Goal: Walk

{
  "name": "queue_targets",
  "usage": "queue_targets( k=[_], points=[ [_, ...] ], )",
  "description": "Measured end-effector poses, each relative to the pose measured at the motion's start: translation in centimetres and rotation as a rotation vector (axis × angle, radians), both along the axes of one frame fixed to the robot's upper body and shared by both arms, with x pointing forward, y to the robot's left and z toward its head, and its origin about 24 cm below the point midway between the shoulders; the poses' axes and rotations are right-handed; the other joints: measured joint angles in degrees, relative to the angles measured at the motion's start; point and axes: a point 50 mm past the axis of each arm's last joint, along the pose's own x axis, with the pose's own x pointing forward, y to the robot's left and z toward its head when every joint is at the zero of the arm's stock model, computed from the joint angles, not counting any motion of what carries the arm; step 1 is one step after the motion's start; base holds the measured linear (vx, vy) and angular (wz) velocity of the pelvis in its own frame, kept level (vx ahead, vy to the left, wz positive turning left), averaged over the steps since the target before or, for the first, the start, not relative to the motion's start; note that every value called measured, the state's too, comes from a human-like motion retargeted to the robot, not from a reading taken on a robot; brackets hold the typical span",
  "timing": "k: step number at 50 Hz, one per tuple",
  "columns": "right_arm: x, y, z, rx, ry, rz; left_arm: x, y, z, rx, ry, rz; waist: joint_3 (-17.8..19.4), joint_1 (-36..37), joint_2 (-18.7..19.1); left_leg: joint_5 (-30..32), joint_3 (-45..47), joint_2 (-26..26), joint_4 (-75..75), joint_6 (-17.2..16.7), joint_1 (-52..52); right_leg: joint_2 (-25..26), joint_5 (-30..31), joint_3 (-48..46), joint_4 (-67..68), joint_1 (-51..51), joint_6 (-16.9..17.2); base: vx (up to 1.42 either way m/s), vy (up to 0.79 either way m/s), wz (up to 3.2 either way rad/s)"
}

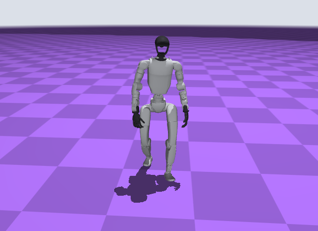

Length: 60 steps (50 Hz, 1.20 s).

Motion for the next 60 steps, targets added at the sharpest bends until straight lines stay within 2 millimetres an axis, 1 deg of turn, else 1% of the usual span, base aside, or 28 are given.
queue_targets(
  k=[4,6,8,10,12,13,15,18,20,22,23,25,27,30,32,35,39,42,44,46,48,50,52,53,54,55,57,60],
  points=[
    [-0.3,-0.2,-0.1,-0.004,0.006,-0.027,-0.9,0.4,-0.2,-0.004,0.032,0.025,-0.6,0.5,-1.7,0.5,0.1,-2.5,2.2,1.4,1.6,-3.1,0.1,-0.4,4.2,1.3,1.2,0.39,0.18,0.24],
    [-0.3,-0.5,-0.1,-0.008,0.004,-0.044,-1.1,0.5,-0.3,-0.006,0.032,0.035,-0.6,0.5,-2.7,-0.3,-0.2,-4.9,2.5,2.7,3.1,-5.5,1.6,0.1,8.0,1.6,2.3,0.42,0.22,0.51],
    [-0.3,-0.8,0.0,-0.013,-0.001,-0.061,-1.1,0.5,-0.2,-0.006,0.025,0.04,-0.3,0.1,-3.9,-1.2,-0.7,-7.9,2.0,4.1,5.1,-8.3,4.7,1.3,13.1,1.5,3.9,0.41,0.23,0.71],
    [-0.2,-1.1,0.1,-0.017,-0.012,-0.078,-0.8,0.4,-0.2,-0.006,0.011,0.042,0.3,-0.6,-5.3,-1.8,-1.3,-11.6,0.6,5.5,7.8,-11.5,10.0,3.1,20.0,0.8,5.9,0.41,0.22,0.83],
    [0.2,-1.4,0.3,-0.017,-0.029,-0.093,-0.4,0.4,0.0,-0.002,-0.011,0.042,1.3,-1.4,-6.7,-2.0,-2.1,-15.4,-1.9,7.1,11.1,-15.9,15.0,4.5,29.0,-1.2,6.7,0.4,0.2,0.79],
    [0.5,-1.5,0.4,-0.015,-0.04,-0.1,-0.1,0.4,0.1,0.002,-0.025,0.042,1.8,-1.9,-7.4,-2.0,-2.6,-17.2,-3.2,7.8,12.9,-18.0,16.8,5.4,33.3,-2.5,6.6,0.39,0.17,0.73],
    [1.1,-1.5,0.7,-0.009,-0.066,-0.112,0.5,0.4,0.4,0.014,-0.052,0.04,3.0,-2.8,-8.6,-2.0,-3.9,-20.4,-5.9,8.9,16.7,-21.5,18.1,7.1,40.5,-5.6,6.0,0.38,0.13,0.67],
    [2.1,-1.2,1.2,0.005,-0.11,-0.125,1.4,0.6,0.7,0.037,-0.084,0.043,4.6,-4.3,-9.4,-2.3,-6.5,-23.4,-9.1,9.5,22.5,-24.0,14.9,9.1,45.3,-10.8,4.3,0.37,0.07,0.47],
    [3.5,-0.9,1.8,0.016,-0.154,-0.126,2.6,1.0,1.2,0.053,-0.114,0.057,7.0,-4.0,-8.0,-0.8,-9.1,-22.6,-16.6,9.5,30.3,-22.0,12.1,9.0,43.8,-13.4,3.0,0.39,0.02,0.0],
    [3.5,-0.5,1.7,0.026,-0.162,-0.127,2.4,0.8,1.1,0.054,-0.112,0.058,7.6,-4.8,-8.6,-1.9,-10.2,-23.6,-16.2,9.3,32.7,-22.4,9.3,9.1,40.6,-16.7,2.9,0.37,-0.04,0.23],
    [3.6,-0.2,1.8,0.034,-0.17,-0.125,2.5,0.9,1.2,0.057,-0.116,0.06,7.9,-5.0,-8.2,-2.6,-10.9,-23.2,-16.4,9.1,34.1,-21.4,8.5,8.5,37.9,-18.1,3.0,0.4,-0.05,0.09],
    [4.0,0.2,2.0,0.043,-0.181,-0.124,2.7,0.8,1.2,0.055,-0.118,0.059,8.9,-4.6,-6.0,-3.3,-12.1,-20.6,-18.7,8.6,37.8,-17.4,8.4,6.5,30.2,-19.4,3.4,0.42,-0.06,-0.13],
    [3.8,0.6,1.8,0.053,-0.174,-0.124,2.2,0.7,1.0,0.054,-0.101,0.045,9.0,-4.7,-5.9,-4.2,-12.9,-20.1,-18.9,8.3,39.4,-15.6,9.0,6.1,22.7,-21.5,5.1,0.41,-0.08,-0.01],
    [3.5,1.0,1.6,0.063,-0.16,-0.118,1.4,0.6,0.6,0.053,-0.067,0.016,8.0,-3.9,-3.9,-5.0,-13.6,-17.0,-20.8,7.5,41.2,-10.3,12.0,4.2,8.4,-22.9,7.3,0.43,-0.09,-0.09],
    [2.9,1.2,1.3,0.065,-0.141,-0.113,0.5,0.3,0.3,0.051,-0.034,-0.005,7.8,-3.7,-4.5,-5.8,-13.8,-17.2,-19.7,7.2,41.8,-9.9,12.3,5.3,5.0,-25.0,8.7,0.41,-0.09,0.08],
    [2.3,1.3,1.0,0.067,-0.11,-0.104,-0.7,0.4,-0.1,0.054,0.015,-0.037,6.5,-3.5,-4.7,-7.6,-14.3,-16.3,-17.4,6.6,42.3,-8.3,14.0,6.0,1.3,-25.9,9.3,0.47,-0.11,0.1],
    [1.5,1.0,0.5,0.058,-0.067,-0.094,-2.4,0.6,-0.6,0.048,0.077,-0.054,5.4,-3.1,-4.1,-10.1,-14.0,-14.2,-10.1,5.1,42.5,-6.2,16.9,6.8,3.6,-24.2,8.0,0.51,-0.14,0.09],
    [1.0,0.7,0.3,0.051,-0.046,-0.089,-3.6,0.8,-0.8,0.041,0.112,-0.047,5.3,-2.7,-3.1,-10.8,-14.2,-11.8,0.4,2.8,41.1,-3.7,17.6,7.0,6.2,-21.6,6.7,0.51,-0.16,-0.03],
    [0.8,0.5,0.3,0.048,-0.041,-0.089,-4.2,1.0,-0.9,0.036,0.125,-0.039,5.4,-2.3,-1.8,-9.0,-13.7,-9.1,10.3,-0.1,38.6,-1.3,16.9,6.3,6.9,-19.3,5.4,0.48,-0.16,-0.06],
    [0.7,0.3,0.3,0.045,-0.044,-0.093,-4.4,1.2,-0.8,0.033,0.125,-0.036,5.4,-1.9,-0.1,-5.7,-12.3,-5.1,21.7,-3.0,35.3,1.6,16.0,5.3,6.7,-17.1,3.9,0.43,-0.15,-0.05],
    [0.8,0.0,0.4,0.039,-0.056,-0.101,-4.2,1.3,-0.7,0.034,0.109,-0.041,5.3,-1.2,1.7,-3.2,-10.7,-0.6,33.0,-4.6,31.0,4.6,15.1,4.1,6.1,-15.1,2.4,0.4,-0.13,-0.11],
    [0.9,-0.4,0.6,0.028,-0.072,-0.113,-3.5,1.2,-0.4,0.036,0.078,-0.051,5.1,-0.3,3.2,-3.2,-9.0,3.9,42.4,-4.3,26.4,7.1,14.0,3.2,5.2,-13.1,1.2,0.38,-0.11,-0.14],
    [1.2,-0.8,0.7,0.013,-0.091,-0.127,-2.2,1.1,-0.1,0.039,0.031,-0.06,5.0,0.8,3.9,-6.0,-7.4,7.8,48.4,-2.4,21.6,9.0,13.2,2.6,3.4,-10.8,0.6,0.39,-0.1,-0.13],
    [1.7,-1.0,0.9,0.007,-0.104,-0.136,-1.2,1.1,0.3,0.042,0.0,-0.064,5.1,1.4,4.3,-7.9,-6.9,9.5,50.1,-1.4,19.1,10.2,13.6,2.4,0.5,-8.8,0.3,0.39,-0.09,-0.14],
    [1.7,-1.1,0.9,0.002,-0.108,-0.141,-0.6,1.0,0.5,0.042,-0.025,-0.066,5.1,1.9,4.5,-10.1,-6.3,10.8,51.2,-0.5,16.9,10.9,13.1,2.3,0.1,-7.8,0.2,0.39,-0.07,-0.15],
    [1.5,-1.2,0.9,-0.003,-0.108,-0.144,-0.2,0.8,0.6,0.04,-0.046,-0.065,5.1,2.4,4.6,-12.5,-5.6,11.7,51.9,0.4,14.9,11.2,12.0,2.3,0.9,-7.1,0.2,0.4,-0.06,-0.06],
    [2.1,-1.1,1.1,-0.001,-0.124,-0.153,1.6,0.8,1.3,0.043,-0.107,-0.063,5.8,2.9,3.2,-15.5,-4.2,10.9,48.7,1.7,11.4,10.9,11.3,2.9,-1.8,-3.7,0.4,0.43,-0.05,0.05],
    [2.2,-0.6,1.1,0.016,-0.126,-0.149,3.0,0.7,2.0,0.04,-0.167,-0.056,6.4,3.3,1.8,-17.2,-2.5,9.5,40.7,2.0,7.3,10.0,9.2,3.6,-3.1,-0.2,0.6,0.45,-0.04,0.05]
  ],
)
